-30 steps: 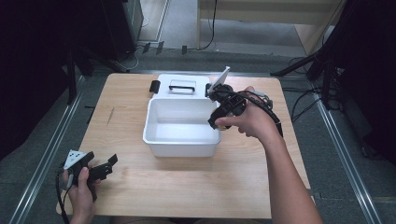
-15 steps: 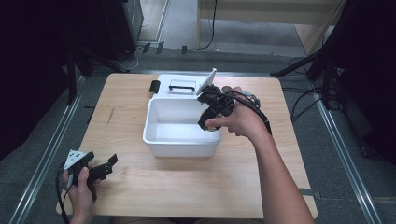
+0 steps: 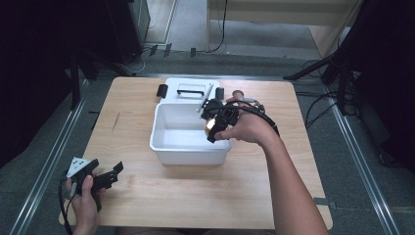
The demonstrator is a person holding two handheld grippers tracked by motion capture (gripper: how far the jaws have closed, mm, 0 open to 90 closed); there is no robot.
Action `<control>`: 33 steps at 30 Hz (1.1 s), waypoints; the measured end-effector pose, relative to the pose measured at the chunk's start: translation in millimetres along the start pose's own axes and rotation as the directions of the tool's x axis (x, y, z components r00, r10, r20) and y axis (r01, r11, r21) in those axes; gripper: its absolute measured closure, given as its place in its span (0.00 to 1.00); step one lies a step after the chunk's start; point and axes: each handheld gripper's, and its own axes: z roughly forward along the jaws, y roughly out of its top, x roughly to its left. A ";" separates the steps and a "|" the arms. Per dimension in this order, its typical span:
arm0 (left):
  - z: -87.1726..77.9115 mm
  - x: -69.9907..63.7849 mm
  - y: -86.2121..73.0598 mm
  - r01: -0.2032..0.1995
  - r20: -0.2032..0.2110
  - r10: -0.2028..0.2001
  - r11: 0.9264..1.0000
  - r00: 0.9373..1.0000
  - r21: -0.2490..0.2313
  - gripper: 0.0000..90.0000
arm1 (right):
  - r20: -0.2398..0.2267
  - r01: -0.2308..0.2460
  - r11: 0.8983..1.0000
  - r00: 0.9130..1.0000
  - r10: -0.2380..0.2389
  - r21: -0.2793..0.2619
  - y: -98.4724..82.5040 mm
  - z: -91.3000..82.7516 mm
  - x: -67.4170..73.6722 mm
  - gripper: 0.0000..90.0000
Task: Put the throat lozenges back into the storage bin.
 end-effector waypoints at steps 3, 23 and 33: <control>0.0 0.0 0.0 0.000 0.000 0.000 1.000 1.000 0.000 0.00 | 0.001 0.034 0.999 0.999 -0.034 0.002 0.4 3.8 1.3 0.23; -0.2 0.1 0.0 0.000 0.001 0.000 1.000 1.000 0.002 0.00 | 0.025 0.138 0.990 0.990 -0.138 0.029 -2.9 33.6 0.0 0.22; -0.1 0.1 -0.1 0.001 0.000 -0.001 1.000 1.000 0.001 0.00 | 0.026 0.133 0.990 0.991 -0.134 0.054 0.9 48.8 -4.7 0.22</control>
